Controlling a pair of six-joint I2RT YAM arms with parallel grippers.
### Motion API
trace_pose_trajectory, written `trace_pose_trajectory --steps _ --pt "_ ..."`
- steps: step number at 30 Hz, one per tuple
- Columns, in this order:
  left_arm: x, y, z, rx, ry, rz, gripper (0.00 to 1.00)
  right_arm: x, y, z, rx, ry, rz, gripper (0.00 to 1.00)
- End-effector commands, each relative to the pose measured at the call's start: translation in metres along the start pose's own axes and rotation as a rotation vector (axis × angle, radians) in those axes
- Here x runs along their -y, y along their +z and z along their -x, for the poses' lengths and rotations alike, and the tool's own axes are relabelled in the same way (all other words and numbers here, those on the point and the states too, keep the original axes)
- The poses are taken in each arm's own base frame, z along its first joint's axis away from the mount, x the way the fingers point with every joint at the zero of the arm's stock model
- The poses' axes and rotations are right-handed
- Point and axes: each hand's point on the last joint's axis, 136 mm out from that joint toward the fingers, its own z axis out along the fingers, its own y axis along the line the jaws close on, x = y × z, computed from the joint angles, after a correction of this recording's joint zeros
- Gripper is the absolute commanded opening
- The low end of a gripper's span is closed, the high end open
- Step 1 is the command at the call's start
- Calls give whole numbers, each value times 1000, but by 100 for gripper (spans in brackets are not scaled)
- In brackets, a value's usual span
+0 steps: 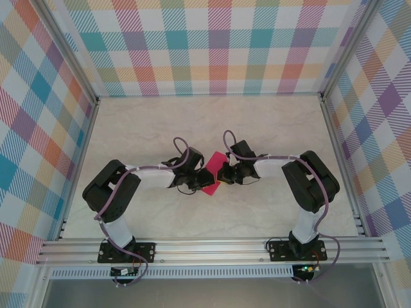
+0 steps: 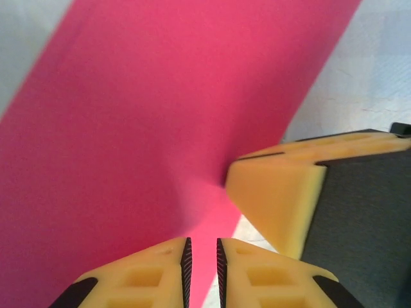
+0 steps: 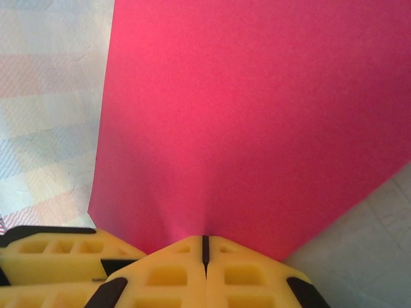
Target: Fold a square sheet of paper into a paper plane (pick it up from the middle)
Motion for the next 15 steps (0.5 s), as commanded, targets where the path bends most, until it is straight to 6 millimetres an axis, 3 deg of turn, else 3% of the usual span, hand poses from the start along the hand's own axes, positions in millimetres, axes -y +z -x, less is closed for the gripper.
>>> trace_pose_trajectory --steps 1,8,15 --pt "16 2 -12 -30 11 -58 20 11 2 -2 12 21 -44 2" --pt "-12 10 -29 -72 5 57 16 12 5 0 15 18 -49 2" --pt "-56 11 -50 -138 -3 226 9 13 2 9 24 -23 -31 2"
